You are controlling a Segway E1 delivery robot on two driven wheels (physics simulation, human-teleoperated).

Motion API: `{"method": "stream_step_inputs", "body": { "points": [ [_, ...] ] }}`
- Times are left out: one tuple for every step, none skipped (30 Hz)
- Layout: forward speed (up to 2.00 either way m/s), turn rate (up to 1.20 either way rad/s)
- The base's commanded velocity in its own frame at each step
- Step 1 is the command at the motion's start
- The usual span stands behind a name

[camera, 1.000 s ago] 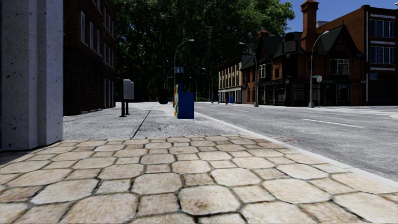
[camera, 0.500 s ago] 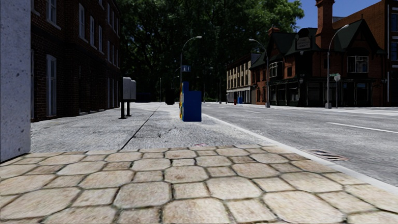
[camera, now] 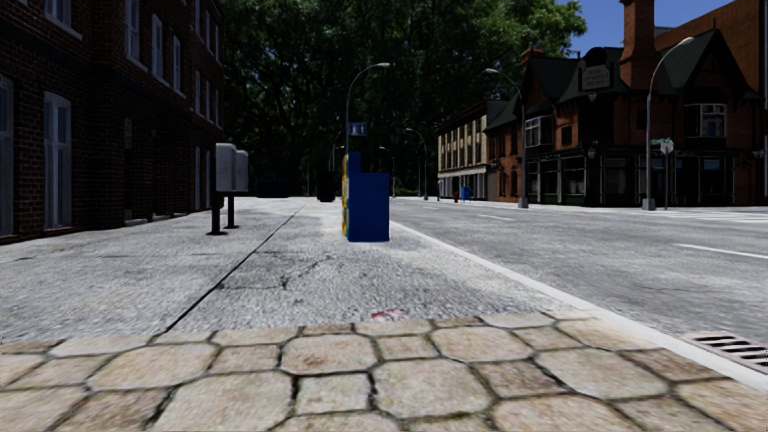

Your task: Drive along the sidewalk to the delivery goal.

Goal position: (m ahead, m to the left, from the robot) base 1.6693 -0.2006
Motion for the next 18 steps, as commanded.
{"method": "stream_step_inputs", "body": {
  "points": [
    [2.0, 0.0],
    [2.0, 0.0],
    [2.0, 0.0],
    [2.0, 0.0],
    [2.0, 0.02],
    [1.97, 0.1],
    [1.97, 0.1],
    [1.79, 0.13],
    [1.57, 0.16],
    [1.42, 0.19],
    [1.42, 0.19],
    [1.35, 0.24],
    [1.27, 0.26],
    [1.27, 0.26],
    [1.21, 0.31],
    [1.14, 0.34],
    [1.03, 0.35],
    [1.03, 0.35]
  ]
}}
